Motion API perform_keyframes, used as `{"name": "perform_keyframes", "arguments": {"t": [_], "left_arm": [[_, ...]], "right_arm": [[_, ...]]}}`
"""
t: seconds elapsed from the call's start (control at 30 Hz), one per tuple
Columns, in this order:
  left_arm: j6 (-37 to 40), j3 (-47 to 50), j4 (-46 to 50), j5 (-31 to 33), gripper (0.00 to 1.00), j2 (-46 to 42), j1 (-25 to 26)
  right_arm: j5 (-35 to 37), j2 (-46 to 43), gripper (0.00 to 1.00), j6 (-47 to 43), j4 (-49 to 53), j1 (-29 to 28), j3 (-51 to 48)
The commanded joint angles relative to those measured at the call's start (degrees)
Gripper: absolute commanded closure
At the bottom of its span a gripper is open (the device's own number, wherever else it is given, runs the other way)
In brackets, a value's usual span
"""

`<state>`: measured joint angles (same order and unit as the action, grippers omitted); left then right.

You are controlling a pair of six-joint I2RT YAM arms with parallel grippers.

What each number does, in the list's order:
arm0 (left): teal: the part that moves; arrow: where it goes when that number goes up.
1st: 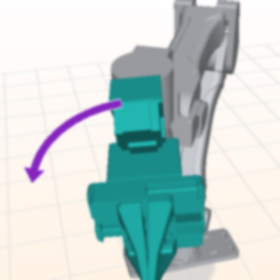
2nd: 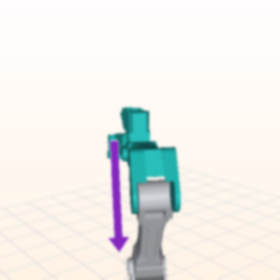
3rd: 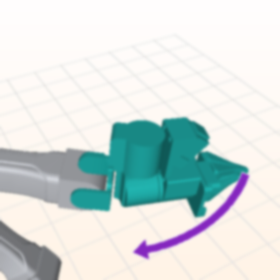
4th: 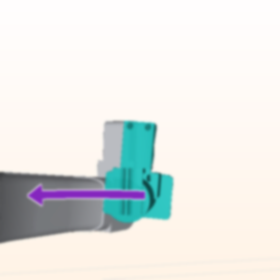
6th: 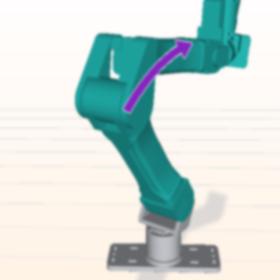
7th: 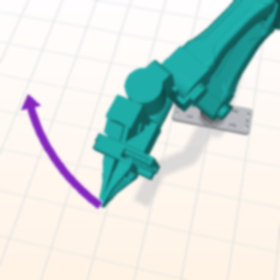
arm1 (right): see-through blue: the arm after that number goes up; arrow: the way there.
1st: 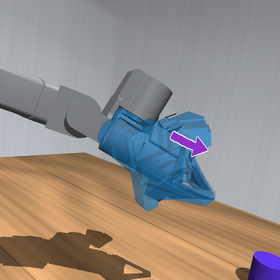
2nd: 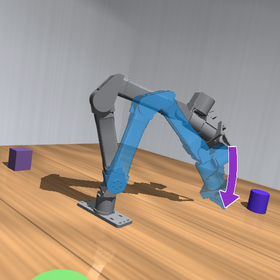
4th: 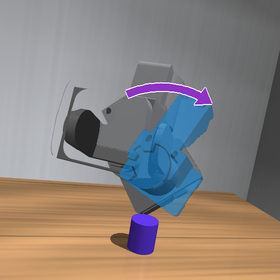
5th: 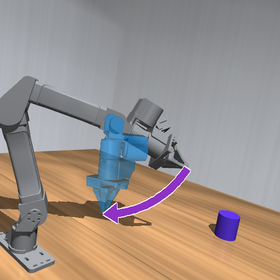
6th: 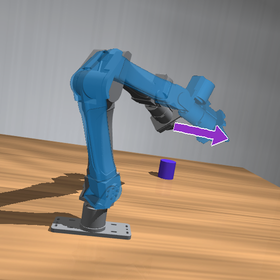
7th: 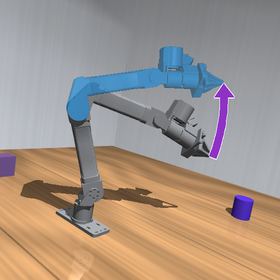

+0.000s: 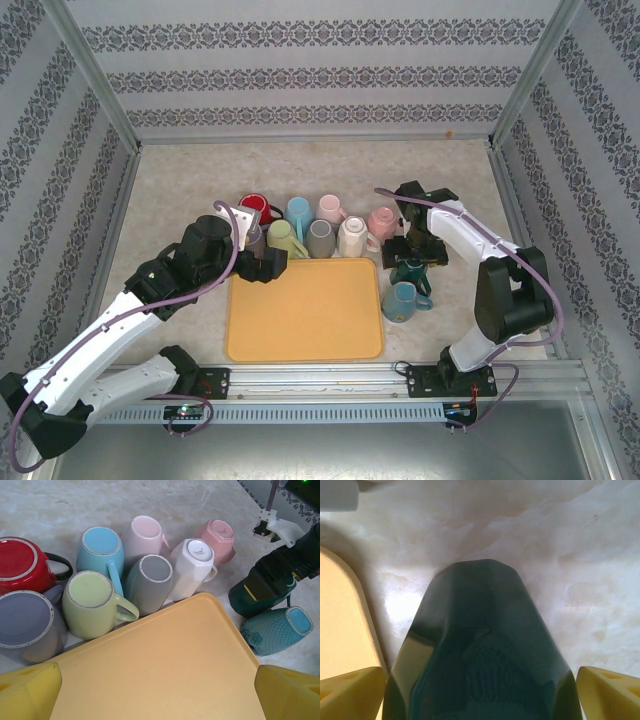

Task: Turn the mug right side up

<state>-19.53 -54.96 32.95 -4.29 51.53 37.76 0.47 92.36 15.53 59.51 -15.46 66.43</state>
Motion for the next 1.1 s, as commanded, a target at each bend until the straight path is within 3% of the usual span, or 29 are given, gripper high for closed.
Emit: {"name": "perform_keyframes", "arguments": {"t": [0.0,0.2,0.43,0.7,0.97,1.07], "left_arm": [[0.9,0.7,-1.2,0.8,0.01,-0.6,-0.4],[1.0,0.8,-1.1,1.3,0.01,-0.5,-0.4],[1.1,0.9,-1.2,2.1,0.01,-0.2,-0.4],[0.6,0.9,-1.6,1.4,0.0,1.2,-0.4],[-1.7,1.1,-4.9,-1.3,0.0,1.6,-0.4],[-1.0,0.3,-5.6,-6.2,0.0,2.2,-0.3]], "right_arm": [[-1.5,0.4,0.05,0.9,-0.4,0.6,-0.9],[-2.2,1.2,0.16,2.0,-0.9,1.8,-0.8],[-1.9,0.0,0.36,2.4,-0.7,3.0,-0.4],[-0.4,-8.9,0.45,4.5,1.1,5.3,3.1],[-2.2,-20.5,0.5,8.8,5.9,5.8,15.3],[-2.8,-24.2,0.5,9.9,7.6,5.6,20.3]]}}
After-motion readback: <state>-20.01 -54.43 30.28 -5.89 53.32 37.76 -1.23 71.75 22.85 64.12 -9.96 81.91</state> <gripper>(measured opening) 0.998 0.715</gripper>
